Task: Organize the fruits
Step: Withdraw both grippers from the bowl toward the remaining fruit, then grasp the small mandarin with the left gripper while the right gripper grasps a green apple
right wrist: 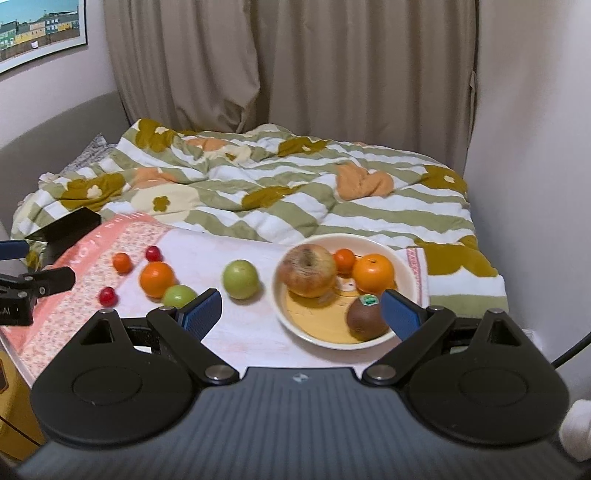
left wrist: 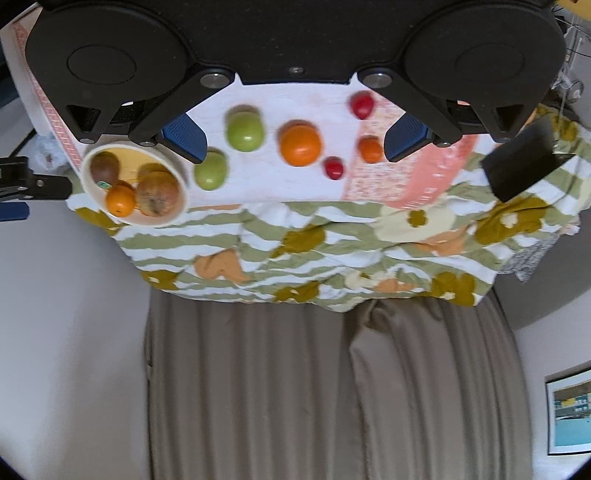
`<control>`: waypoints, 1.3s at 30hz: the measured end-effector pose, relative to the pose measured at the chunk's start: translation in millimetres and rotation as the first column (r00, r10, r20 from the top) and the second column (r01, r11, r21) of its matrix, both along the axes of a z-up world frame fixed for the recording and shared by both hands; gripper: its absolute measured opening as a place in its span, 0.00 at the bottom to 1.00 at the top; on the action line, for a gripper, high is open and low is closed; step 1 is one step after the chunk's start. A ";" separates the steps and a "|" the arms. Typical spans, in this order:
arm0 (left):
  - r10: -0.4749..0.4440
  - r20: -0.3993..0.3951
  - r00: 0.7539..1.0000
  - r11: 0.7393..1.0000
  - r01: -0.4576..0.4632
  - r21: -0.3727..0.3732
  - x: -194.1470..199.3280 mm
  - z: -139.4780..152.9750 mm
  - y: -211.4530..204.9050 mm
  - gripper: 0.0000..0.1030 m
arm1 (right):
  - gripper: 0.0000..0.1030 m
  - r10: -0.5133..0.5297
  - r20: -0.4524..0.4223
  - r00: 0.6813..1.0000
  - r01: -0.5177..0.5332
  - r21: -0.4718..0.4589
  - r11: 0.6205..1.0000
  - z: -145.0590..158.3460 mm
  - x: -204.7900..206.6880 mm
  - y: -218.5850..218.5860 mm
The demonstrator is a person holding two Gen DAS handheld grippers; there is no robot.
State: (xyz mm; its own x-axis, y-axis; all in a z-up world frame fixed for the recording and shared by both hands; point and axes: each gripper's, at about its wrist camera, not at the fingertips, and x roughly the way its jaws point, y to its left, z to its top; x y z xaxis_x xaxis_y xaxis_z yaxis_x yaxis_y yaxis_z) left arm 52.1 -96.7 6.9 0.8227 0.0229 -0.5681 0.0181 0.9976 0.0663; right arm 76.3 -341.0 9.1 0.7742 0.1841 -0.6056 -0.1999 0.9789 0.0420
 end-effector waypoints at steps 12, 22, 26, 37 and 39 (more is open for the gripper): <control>-0.060 -0.008 0.998 0.998 0.060 -0.010 19.5 1.7 89.3 1.00 | 1.00 -0.081 -0.031 0.996 0.081 0.000 0.997 -2.0 -5.7 84.7; -0.182 -0.079 0.980 0.983 0.178 -0.047 69.9 -24.9 151.3 0.98 | 1.00 -0.208 -0.083 0.975 0.208 -0.005 0.978 -28.7 7.5 152.3; -0.234 -0.109 0.966 0.972 0.229 -0.059 93.8 -39.9 165.0 0.98 | 1.00 -0.245 -0.107 0.964 0.244 -0.022 0.969 -44.7 15.1 172.0; -0.319 -0.210 0.924 0.948 0.309 -0.079 147.4 -87.4 163.1 0.89 | 1.00 -0.289 -0.173 0.942 0.279 -0.076 0.957 -93.2 52.9 193.9; -0.324 -0.224 0.919 0.946 0.313 -0.085 155.1 -94.9 160.0 0.87 | 1.00 -0.284 -0.181 0.942 0.273 -0.083 0.958 -100.7 59.3 195.1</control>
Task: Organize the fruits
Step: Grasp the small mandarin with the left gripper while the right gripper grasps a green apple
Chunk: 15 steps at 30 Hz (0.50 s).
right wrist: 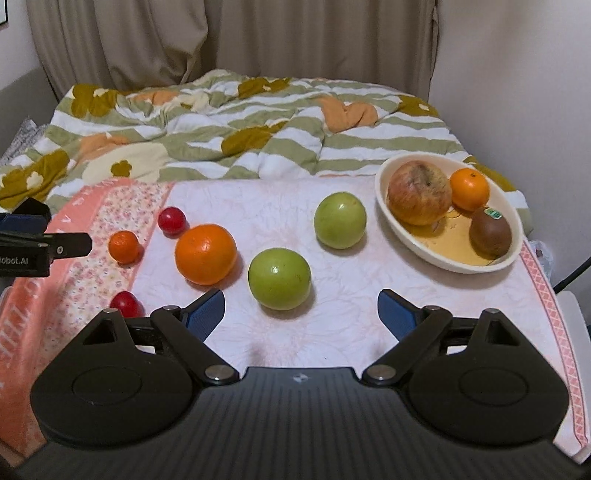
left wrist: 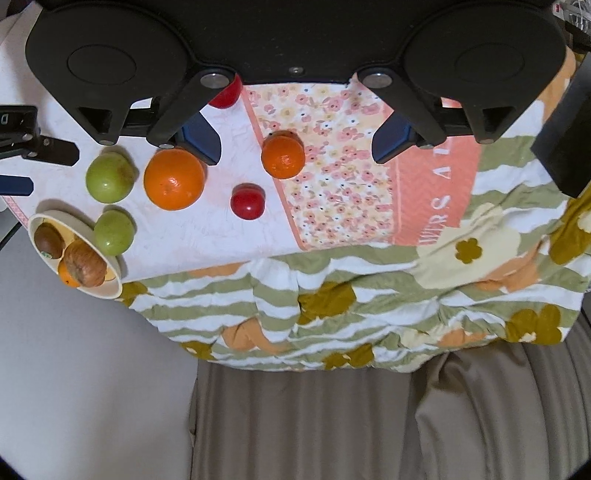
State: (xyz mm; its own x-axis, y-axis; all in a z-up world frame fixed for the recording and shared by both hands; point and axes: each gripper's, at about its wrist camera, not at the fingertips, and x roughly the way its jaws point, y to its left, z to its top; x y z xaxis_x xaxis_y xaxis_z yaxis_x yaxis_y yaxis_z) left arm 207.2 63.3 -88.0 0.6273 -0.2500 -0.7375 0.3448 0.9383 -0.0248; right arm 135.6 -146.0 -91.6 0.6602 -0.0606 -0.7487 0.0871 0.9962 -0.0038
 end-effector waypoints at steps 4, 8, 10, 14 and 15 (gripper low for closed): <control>-0.010 -0.038 0.999 1.000 0.010 0.002 12.1 -14.0 -8.1 0.78 | 1.00 0.012 -0.012 1.000 -0.012 -0.007 1.000 -11.3 10.6 2.5; -0.015 -0.067 0.998 1.000 0.016 0.010 22.3 -27.3 -18.3 0.70 | 0.99 0.035 -0.030 0.999 -0.035 -0.017 0.999 -23.1 21.5 5.5; -0.012 -0.078 0.997 1.000 0.013 0.012 26.5 -32.5 -21.2 0.66 | 0.99 0.047 -0.039 0.998 -0.048 -0.024 0.999 -27.4 26.6 7.4; -0.010 -0.082 0.997 1.000 0.011 0.020 32.3 -38.1 -25.9 0.57 | 0.97 0.054 -0.047 0.997 -0.055 -0.016 0.998 -32.3 34.6 6.6; -0.010 -0.082 0.997 1.000 0.011 0.023 33.2 -39.1 -26.9 0.55 | 0.96 0.055 -0.050 0.997 -0.056 -0.015 0.998 -33.4 36.4 6.3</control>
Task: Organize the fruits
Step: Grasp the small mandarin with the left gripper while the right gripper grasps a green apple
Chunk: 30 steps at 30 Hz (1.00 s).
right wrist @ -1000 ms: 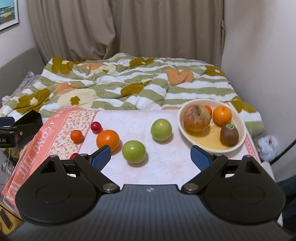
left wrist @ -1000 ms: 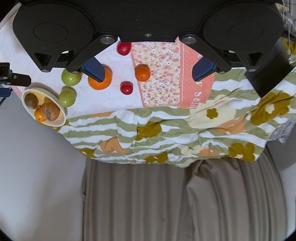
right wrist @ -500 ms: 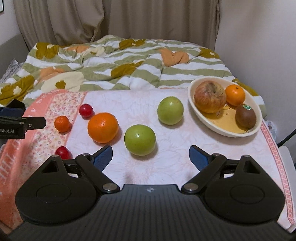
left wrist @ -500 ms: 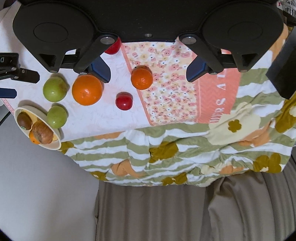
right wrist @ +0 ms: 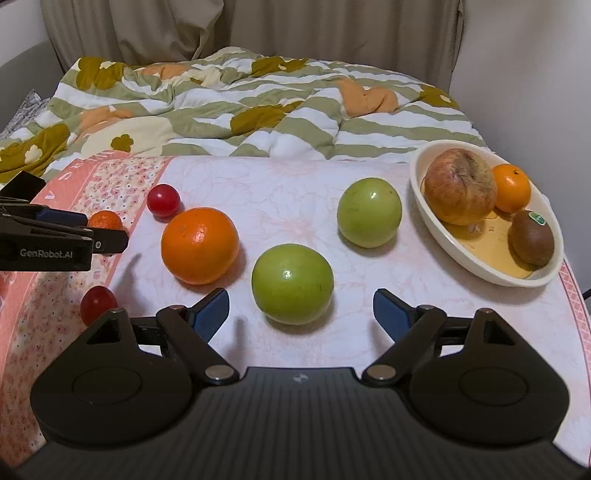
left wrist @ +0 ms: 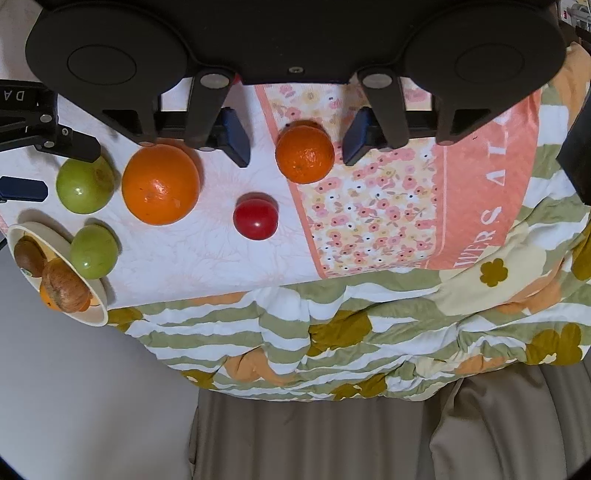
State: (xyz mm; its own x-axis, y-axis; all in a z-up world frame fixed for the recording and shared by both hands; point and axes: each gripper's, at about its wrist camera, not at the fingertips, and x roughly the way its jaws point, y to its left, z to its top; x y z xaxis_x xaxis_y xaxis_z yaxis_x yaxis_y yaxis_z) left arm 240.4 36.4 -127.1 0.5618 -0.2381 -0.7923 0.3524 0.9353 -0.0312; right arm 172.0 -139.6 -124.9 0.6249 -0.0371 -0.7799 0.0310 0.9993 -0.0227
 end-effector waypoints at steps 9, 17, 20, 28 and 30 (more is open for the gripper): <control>0.009 -0.018 1.000 1.000 -0.009 0.005 5.6 -5.5 4.1 0.39 | 0.85 0.018 -0.025 1.000 -0.018 0.004 1.000 -7.4 8.4 1.4; 0.021 -0.025 0.999 1.000 -0.021 0.002 1.0 -4.8 10.6 0.39 | 0.79 0.020 -0.025 0.999 -0.020 0.006 1.000 -10.0 14.2 4.7; 0.027 -0.027 0.999 1.000 -0.027 0.000 -1.3 -4.4 13.2 0.39 | 0.77 0.021 -0.025 0.999 -0.021 0.005 1.000 -10.2 14.9 5.3; 0.030 -0.019 0.999 0.999 -0.030 -0.010 -12.1 0.1 20.4 0.38 | 0.64 0.014 -0.007 1.000 -0.014 -0.007 1.000 -8.9 15.5 5.3; 0.029 -0.013 0.999 0.999 -0.029 -0.016 -16.7 3.7 21.4 0.38 | 0.64 0.012 -0.007 1.000 -0.012 -0.005 1.000 -7.2 12.8 4.5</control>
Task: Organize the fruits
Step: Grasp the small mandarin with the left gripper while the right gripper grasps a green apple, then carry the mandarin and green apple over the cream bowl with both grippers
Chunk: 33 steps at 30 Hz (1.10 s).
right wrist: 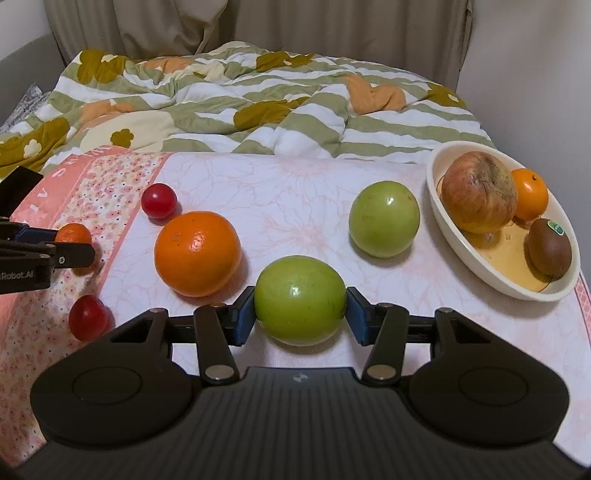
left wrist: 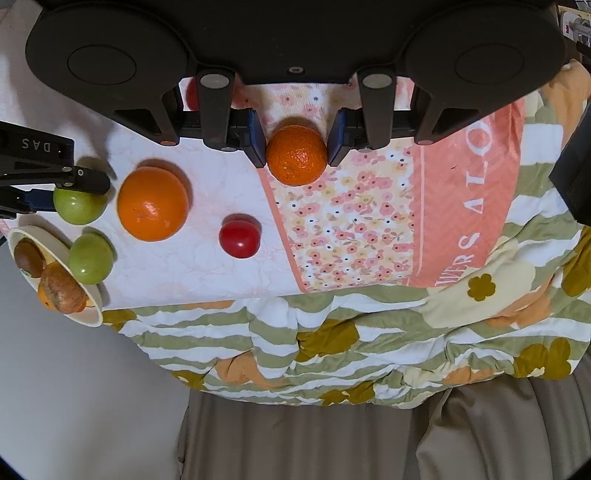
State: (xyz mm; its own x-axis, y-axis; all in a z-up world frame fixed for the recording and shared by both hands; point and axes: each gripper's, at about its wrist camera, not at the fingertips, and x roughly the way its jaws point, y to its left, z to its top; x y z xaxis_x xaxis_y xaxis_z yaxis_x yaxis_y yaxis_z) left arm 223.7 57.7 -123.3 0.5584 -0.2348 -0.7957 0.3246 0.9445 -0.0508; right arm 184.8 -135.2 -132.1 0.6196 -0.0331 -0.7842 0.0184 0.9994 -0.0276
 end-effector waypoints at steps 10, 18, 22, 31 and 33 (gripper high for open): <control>-0.003 0.057 0.998 0.999 0.006 -0.048 -29.4 31.2 -2.9 0.38 | 0.64 -0.017 0.039 0.999 0.016 0.008 1.000 30.3 -26.0 -4.3; -0.019 0.104 0.994 0.994 0.030 -0.104 -55.6 58.5 -11.2 0.38 | 0.64 -0.059 0.082 0.995 0.055 0.052 0.997 61.8 -57.0 -12.4; -0.041 0.126 0.991 0.990 0.057 -0.131 -66.1 73.1 -18.7 0.38 | 0.64 -0.089 0.094 0.992 0.081 0.084 0.993 75.5 -73.1 -22.1; -0.048 0.199 0.979 0.986 0.078 -0.145 -87.4 107.9 -50.6 0.38 | 0.64 -0.137 0.132 0.982 0.122 0.117 0.986 102.7 -105.1 -65.1; -0.039 0.218 0.975 0.987 0.071 -0.141 -92.8 113.1 -61.0 0.38 | 0.64 -0.137 0.143 0.980 0.119 0.122 0.985 107.9 -110.8 -79.6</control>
State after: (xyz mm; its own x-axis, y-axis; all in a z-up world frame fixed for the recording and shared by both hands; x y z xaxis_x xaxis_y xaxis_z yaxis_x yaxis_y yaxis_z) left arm 130.9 -3.3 -10.2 0.6945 -0.3757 -0.6136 0.3946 0.9120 -0.1119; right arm 74.0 -214.8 -24.3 0.7273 -0.0370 -0.6853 0.1418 0.9851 0.0973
